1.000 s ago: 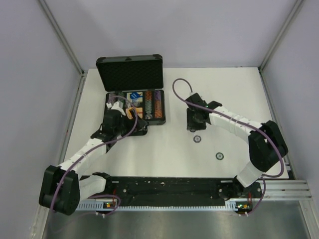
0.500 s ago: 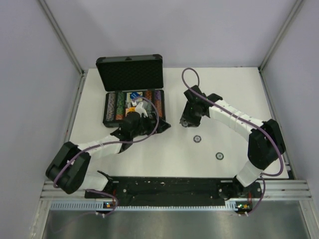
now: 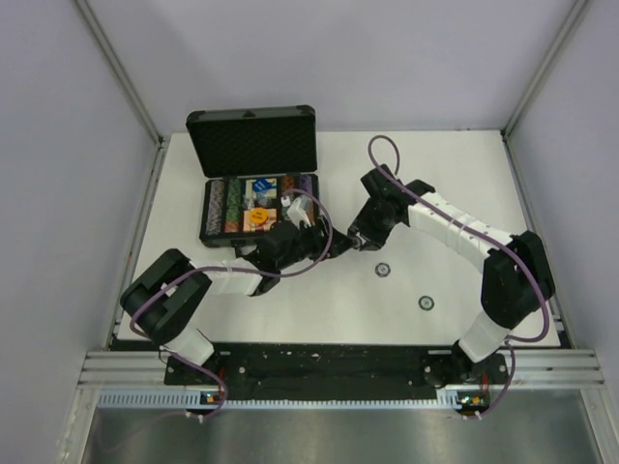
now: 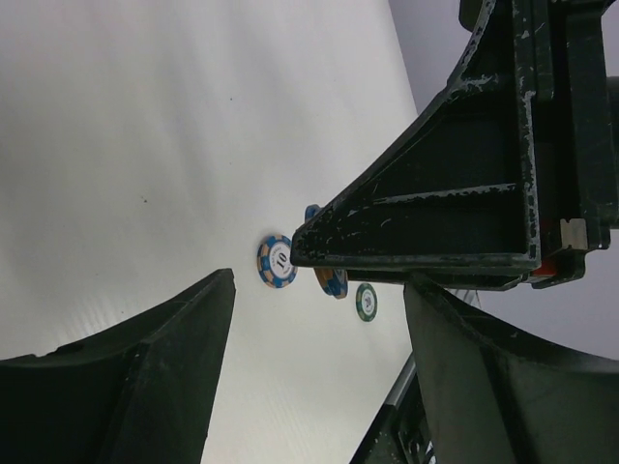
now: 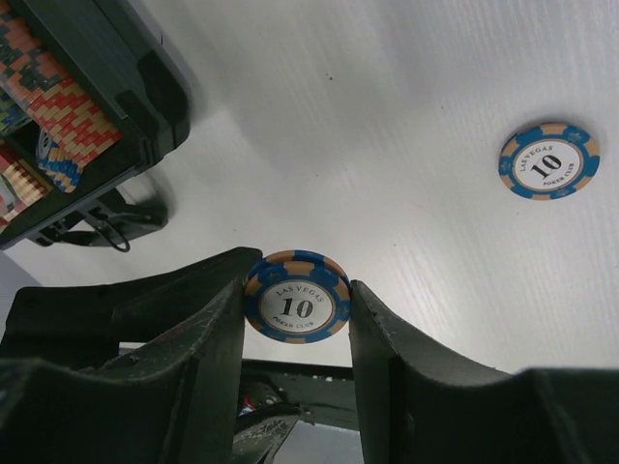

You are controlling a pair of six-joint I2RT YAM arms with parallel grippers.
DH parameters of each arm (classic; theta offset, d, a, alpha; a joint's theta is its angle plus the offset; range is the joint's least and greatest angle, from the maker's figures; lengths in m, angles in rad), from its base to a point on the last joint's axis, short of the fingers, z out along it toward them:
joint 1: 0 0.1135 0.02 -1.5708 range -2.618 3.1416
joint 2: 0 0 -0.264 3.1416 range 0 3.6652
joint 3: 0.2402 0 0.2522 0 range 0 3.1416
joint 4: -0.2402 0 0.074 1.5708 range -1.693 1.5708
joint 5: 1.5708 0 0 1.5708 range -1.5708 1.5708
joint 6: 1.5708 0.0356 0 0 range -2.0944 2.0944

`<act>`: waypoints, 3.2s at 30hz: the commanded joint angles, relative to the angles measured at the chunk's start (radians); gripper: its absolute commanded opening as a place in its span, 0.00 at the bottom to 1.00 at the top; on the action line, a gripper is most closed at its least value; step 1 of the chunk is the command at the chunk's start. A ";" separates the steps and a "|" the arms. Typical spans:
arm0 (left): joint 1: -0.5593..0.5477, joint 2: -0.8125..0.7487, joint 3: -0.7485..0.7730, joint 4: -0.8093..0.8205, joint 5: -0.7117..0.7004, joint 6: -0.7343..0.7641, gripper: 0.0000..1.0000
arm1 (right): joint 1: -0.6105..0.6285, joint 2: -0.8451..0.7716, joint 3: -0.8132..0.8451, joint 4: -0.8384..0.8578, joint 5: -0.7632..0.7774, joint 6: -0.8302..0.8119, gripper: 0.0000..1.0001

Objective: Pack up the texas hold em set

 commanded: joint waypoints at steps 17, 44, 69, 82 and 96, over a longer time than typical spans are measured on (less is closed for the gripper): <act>-0.060 0.048 0.138 -0.045 -0.137 -0.063 0.11 | -0.008 -0.023 0.014 0.026 -0.060 0.122 0.04; 0.197 -0.222 0.463 -1.032 0.009 1.161 0.00 | -0.224 -0.454 -0.236 0.102 0.159 -0.284 0.77; 0.254 0.172 0.823 -1.368 -0.097 1.520 0.00 | -0.310 -0.394 -0.258 0.145 0.086 -0.357 0.76; 0.253 0.201 0.800 -1.326 -0.123 1.602 0.00 | -0.322 -0.371 -0.248 0.145 0.073 -0.346 0.75; 0.236 0.250 0.774 -1.249 -0.203 1.632 0.17 | -0.332 -0.360 -0.259 0.147 0.070 -0.335 0.75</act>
